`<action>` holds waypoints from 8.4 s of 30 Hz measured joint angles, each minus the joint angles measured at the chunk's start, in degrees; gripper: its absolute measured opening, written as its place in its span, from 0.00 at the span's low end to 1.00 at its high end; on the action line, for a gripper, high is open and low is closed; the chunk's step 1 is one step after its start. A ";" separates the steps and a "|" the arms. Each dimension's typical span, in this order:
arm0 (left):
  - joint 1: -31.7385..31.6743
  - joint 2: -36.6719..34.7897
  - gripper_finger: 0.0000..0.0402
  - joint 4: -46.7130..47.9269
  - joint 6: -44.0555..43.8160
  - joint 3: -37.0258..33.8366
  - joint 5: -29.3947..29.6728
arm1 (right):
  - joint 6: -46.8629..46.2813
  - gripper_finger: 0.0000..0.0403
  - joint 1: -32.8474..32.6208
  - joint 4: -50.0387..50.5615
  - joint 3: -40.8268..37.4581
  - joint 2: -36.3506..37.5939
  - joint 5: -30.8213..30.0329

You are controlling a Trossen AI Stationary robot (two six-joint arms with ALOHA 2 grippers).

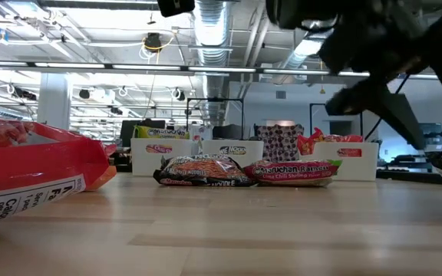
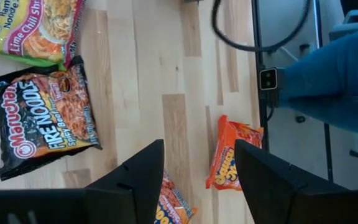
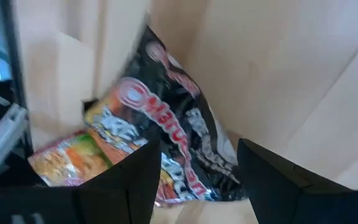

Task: Sort Maruchan noodles
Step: Put the black noodle pack into the middle white bin, then put the orange noodle pack into the right white bin

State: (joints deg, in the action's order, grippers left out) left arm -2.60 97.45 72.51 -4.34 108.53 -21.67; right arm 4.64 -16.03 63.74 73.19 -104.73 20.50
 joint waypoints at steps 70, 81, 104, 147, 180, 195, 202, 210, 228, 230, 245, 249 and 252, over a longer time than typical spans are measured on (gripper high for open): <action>-15.68 -2.73 0.45 -0.30 14.14 0.59 19.52 | -8.68 0.01 27.19 -4.93 12.04 13.40 -14.78; -22.66 -2.71 0.45 -5.52 15.74 0.59 19.54 | -6.02 0.01 41.44 -20.23 13.43 12.57 -14.65; -27.13 -2.67 0.45 -9.07 13.99 0.59 20.23 | -1.59 0.01 49.61 -36.34 15.25 3.31 -14.15; -27.09 -2.65 0.45 -8.43 17.22 0.59 26.89 | 1.43 0.19 47.67 -33.22 15.25 -5.35 -19.35; -20.73 -4.29 0.45 16.55 0.76 -1.54 18.45 | 4.86 0.48 47.61 6.19 34.99 -2.01 -18.98; -7.70 -11.62 0.45 11.17 -12.16 -16.90 22.82 | -4.79 0.48 45.78 15.61 34.99 -2.03 -18.91; -1.72 -15.96 0.45 3.78 -17.41 -25.62 23.13 | -9.76 0.48 41.60 20.75 34.99 -2.03 -18.87; 5.85 -18.64 0.45 -3.14 -24.17 -33.60 23.08 | -10.79 0.48 35.13 26.29 34.97 -2.03 -18.89; 17.69 -18.67 0.45 -3.06 -39.01 -35.71 26.46 | -18.57 0.48 21.62 26.27 34.97 -2.05 -18.89; 18.05 -18.67 0.45 -3.04 -40.25 -35.71 26.40 | -19.57 0.48 20.50 26.28 34.97 -2.05 -18.92; 20.90 -12.20 0.45 -7.90 -43.38 -35.69 27.45 | -22.81 0.48 13.01 26.28 34.97 -2.05 -18.94; 22.37 -8.67 0.45 -7.98 -43.96 -35.69 27.65 | -22.81 0.48 11.79 26.28 34.97 -2.07 -18.94; 23.22 -6.16 0.45 -8.15 -44.81 -35.69 28.17 | -22.81 0.48 11.28 26.28 34.97 -2.05 -18.96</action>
State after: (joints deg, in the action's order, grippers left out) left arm 20.62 91.29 64.36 -49.15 72.84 6.49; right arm -18.17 -4.76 90.02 108.16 -106.78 1.54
